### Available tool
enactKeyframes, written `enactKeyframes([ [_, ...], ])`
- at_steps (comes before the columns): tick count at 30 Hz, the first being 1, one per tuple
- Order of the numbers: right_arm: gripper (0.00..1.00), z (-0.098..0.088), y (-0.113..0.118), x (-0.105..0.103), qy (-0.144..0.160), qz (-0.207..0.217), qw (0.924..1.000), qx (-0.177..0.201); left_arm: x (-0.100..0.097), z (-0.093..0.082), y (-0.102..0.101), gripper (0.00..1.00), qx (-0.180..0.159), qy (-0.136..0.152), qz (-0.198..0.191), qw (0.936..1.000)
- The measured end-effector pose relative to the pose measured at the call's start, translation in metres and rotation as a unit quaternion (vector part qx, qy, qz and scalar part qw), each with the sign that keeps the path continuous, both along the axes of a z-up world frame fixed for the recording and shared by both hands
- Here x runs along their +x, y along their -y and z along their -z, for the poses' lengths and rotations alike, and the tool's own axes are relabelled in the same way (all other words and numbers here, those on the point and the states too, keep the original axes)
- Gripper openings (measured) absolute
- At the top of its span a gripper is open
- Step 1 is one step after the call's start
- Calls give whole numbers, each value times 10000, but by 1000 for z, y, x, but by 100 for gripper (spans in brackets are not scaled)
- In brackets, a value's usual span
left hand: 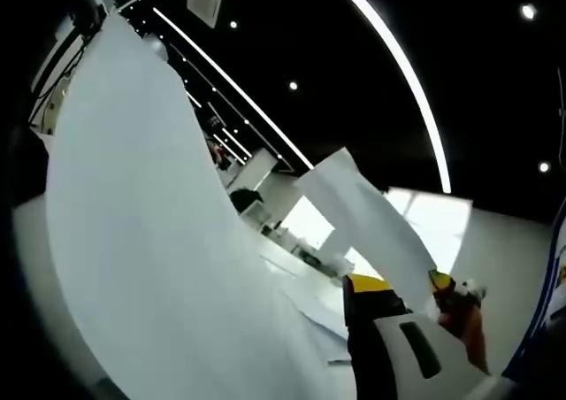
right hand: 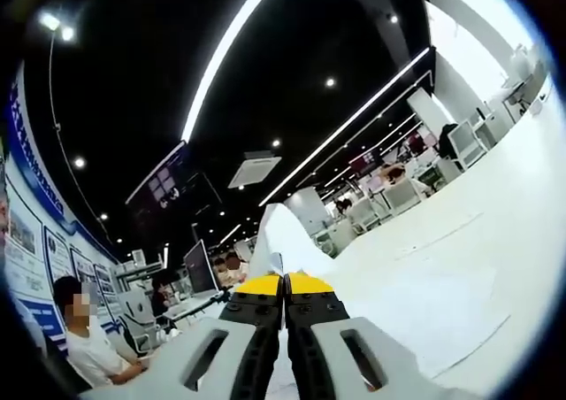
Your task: Organize the stack of printing papers by aligning and flattening the scattered papers on the table
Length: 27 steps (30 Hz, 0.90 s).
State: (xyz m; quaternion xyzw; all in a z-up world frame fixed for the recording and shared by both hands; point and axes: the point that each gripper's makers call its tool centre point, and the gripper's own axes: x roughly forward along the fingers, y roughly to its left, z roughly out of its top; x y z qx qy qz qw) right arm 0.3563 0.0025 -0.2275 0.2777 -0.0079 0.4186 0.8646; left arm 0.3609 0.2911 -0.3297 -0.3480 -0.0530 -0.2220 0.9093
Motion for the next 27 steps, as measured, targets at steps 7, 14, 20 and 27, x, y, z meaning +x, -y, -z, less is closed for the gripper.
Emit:
enactKeyframes([
  [7,0,1,-6,-2,-33,-83,9999,47,-1,0,3,40,32,8,2,10000],
  [14,0,1,-9,-2,-46,-124,9999,93,-1,0,4,41,47,20,1,10000],
  [20,0,5,-14,0,-120,-185,9997,125,-2,-1,6,41,60,23,3,10000],
  [27,0,11,-20,1,-211,-245,9994,150,-2,-1,6,42,78,21,4,10000],
])
